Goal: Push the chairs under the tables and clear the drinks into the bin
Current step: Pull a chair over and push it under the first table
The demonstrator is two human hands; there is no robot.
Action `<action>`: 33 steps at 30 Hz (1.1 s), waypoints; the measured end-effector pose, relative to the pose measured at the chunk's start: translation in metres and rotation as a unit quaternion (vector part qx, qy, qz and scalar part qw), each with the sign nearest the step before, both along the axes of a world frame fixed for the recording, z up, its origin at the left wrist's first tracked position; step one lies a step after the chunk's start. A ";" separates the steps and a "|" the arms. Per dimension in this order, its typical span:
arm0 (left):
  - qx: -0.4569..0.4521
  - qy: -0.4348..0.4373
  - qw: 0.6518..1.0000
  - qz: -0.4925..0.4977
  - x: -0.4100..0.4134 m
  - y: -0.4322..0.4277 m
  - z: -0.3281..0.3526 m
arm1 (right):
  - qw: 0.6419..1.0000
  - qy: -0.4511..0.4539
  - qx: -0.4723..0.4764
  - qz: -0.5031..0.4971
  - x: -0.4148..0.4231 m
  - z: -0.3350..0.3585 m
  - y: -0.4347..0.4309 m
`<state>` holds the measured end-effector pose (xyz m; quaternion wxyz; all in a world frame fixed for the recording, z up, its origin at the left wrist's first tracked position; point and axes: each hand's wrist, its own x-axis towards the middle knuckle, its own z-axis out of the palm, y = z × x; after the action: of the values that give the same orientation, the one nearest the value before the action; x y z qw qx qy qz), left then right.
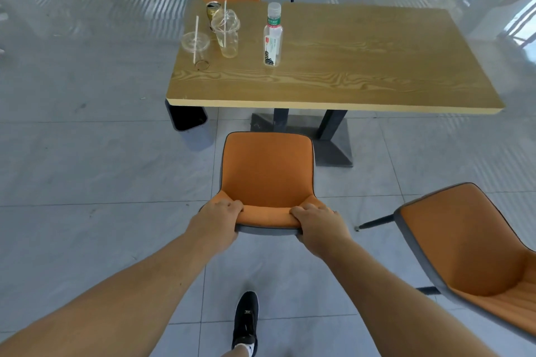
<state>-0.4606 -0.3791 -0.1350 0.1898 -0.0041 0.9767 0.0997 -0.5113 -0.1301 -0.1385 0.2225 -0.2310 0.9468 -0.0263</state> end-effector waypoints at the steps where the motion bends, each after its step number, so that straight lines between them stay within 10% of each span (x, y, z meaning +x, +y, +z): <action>1: -0.001 0.001 1.000 0.000 -0.012 -0.004 0.000 | 1.000 0.001 0.002 -0.002 -0.011 0.000 -0.004; 18: -0.080 -0.108 0.991 -0.022 -0.081 0.017 0.037 | 0.993 -0.042 -0.048 -0.104 -0.043 0.044 0.001; 33: 0.136 0.075 0.961 -0.228 -0.010 0.453 0.191 | 0.912 0.180 -0.053 -0.366 0.153 0.229 0.415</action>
<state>-0.4709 0.0742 0.0556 0.1326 0.2518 0.9405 0.1858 -0.3587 0.2849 0.0906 0.0110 0.1192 0.9863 -0.1139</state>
